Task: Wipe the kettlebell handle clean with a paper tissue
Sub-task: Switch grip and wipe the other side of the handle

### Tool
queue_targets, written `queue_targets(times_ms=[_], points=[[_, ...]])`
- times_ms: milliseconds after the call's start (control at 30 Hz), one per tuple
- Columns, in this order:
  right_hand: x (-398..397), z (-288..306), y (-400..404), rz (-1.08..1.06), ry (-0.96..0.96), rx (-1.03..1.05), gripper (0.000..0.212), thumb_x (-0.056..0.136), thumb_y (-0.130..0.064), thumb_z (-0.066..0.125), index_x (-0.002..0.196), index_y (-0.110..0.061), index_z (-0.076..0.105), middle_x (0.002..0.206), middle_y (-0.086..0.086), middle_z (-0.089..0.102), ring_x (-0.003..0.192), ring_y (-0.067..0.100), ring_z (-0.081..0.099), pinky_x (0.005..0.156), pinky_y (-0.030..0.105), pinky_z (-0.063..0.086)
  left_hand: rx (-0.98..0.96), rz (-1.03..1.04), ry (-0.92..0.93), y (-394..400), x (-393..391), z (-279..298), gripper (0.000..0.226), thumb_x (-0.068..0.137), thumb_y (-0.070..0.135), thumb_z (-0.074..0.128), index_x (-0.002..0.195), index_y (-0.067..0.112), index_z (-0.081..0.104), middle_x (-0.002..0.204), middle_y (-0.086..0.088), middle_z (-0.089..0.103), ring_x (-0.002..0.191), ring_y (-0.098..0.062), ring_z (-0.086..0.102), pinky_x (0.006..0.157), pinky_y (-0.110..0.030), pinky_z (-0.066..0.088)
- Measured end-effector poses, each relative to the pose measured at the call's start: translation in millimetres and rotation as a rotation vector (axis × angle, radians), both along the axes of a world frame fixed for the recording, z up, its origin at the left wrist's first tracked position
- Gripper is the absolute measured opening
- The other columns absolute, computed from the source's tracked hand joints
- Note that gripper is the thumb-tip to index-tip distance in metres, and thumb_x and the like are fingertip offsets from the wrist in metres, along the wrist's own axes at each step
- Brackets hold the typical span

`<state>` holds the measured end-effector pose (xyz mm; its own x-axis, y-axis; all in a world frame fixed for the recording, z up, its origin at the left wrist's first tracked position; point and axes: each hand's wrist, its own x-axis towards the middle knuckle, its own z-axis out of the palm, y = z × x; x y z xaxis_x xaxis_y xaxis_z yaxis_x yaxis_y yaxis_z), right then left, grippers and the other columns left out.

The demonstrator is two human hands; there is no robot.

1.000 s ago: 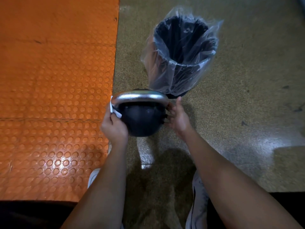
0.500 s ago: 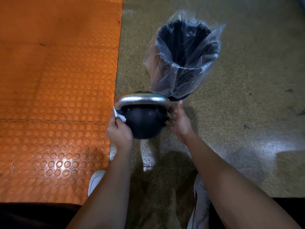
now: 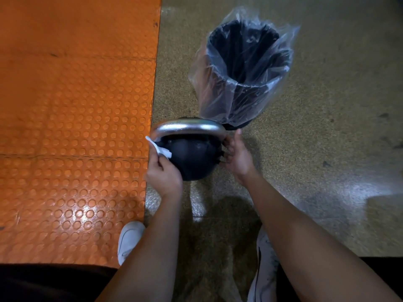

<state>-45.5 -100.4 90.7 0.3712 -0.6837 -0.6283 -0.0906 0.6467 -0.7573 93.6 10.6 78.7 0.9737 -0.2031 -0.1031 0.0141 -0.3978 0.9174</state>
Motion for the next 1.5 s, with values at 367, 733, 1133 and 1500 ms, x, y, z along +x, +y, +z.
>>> queue_targets(times_ms=[367,733,1133,1500], points=[[1,-1,0,0.0,-0.017,0.016,0.063,0.106,-0.067,0.021,0.143,-0.03,0.056,0.135,-0.004,0.058,0.144,0.033,0.045,0.116,0.055,0.04,0.005,-0.003,-0.01,2,-7,-5,0.05,0.087,0.024,0.045,0.132,0.013,0.063,0.119,-0.01,0.072,0.108,-0.028,0.067,0.096,-0.033,0.049],[0,-2,4,0.008,0.0,-0.02,0.061,0.104,-0.071,0.022,0.139,-0.037,0.059,0.149,0.0,0.057,0.144,0.031,0.047,0.117,0.059,0.039,0.006,0.014,-0.035,-2,-6,-7,0.051,0.086,0.021,0.045,0.132,0.01,0.063,0.125,-0.011,0.069,0.117,-0.028,0.064,0.103,-0.036,0.046],[3,5,3,0.011,0.004,-0.01,0.049,0.108,-0.064,0.022,0.121,-0.041,0.064,0.122,-0.015,0.065,0.136,0.029,0.053,0.108,0.049,0.048,-0.024,0.038,0.001,-6,-6,-1,0.05,0.089,0.018,0.045,0.137,0.009,0.058,0.13,-0.014,0.065,0.122,-0.031,0.061,0.104,-0.035,0.044],[4,3,5,0.027,0.035,-0.034,0.044,0.108,-0.064,0.026,0.113,-0.046,0.066,0.118,-0.019,0.067,0.129,0.023,0.057,0.112,0.052,0.046,0.069,0.042,-0.028,-10,-13,5,0.053,0.089,0.029,0.041,0.139,0.021,0.057,0.124,-0.009,0.069,0.108,-0.029,0.068,0.093,-0.037,0.052]])
